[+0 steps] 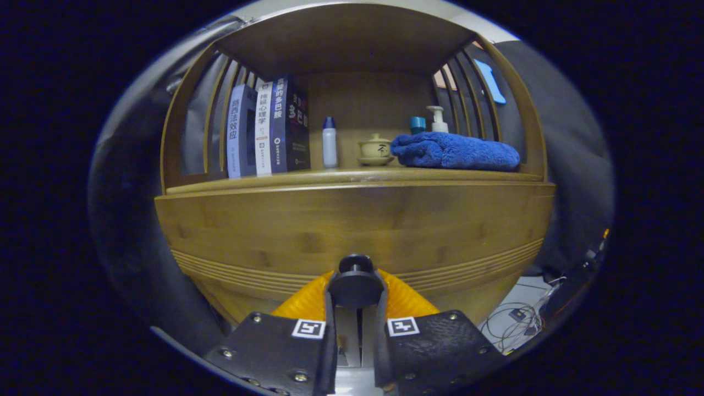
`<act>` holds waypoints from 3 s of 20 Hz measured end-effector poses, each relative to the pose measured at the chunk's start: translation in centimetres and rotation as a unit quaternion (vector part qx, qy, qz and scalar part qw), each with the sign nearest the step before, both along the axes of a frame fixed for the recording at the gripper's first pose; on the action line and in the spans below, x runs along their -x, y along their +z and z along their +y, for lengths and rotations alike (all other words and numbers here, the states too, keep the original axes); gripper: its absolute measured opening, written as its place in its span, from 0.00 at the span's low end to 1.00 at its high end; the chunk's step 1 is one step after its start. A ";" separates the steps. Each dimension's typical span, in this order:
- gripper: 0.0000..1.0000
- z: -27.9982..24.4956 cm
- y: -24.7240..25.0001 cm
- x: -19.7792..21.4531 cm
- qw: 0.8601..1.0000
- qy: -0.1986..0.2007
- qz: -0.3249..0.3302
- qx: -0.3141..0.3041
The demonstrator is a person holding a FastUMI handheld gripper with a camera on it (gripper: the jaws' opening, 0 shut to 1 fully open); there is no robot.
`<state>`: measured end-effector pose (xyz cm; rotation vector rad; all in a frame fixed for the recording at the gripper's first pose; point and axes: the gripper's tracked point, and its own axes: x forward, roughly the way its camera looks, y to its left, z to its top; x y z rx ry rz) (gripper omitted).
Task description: Pull open the drawer, take out the items inside it, and place them on the countertop above the cabinet.
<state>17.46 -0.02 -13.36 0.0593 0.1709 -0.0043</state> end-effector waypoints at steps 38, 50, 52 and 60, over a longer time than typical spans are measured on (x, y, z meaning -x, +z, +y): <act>1.00 -0.2 5.0 20.9 0.997 -0.038 -0.060 -0.042; 1.00 -0.6 14.9 18.9 0.998 -0.046 -0.048 -0.006; 1.00 -0.9 14.8 17.1 0.999 -0.046 -0.026 0.004; 1.00 -1.3 11.6 9.3 0.991 -0.026 0.113 0.069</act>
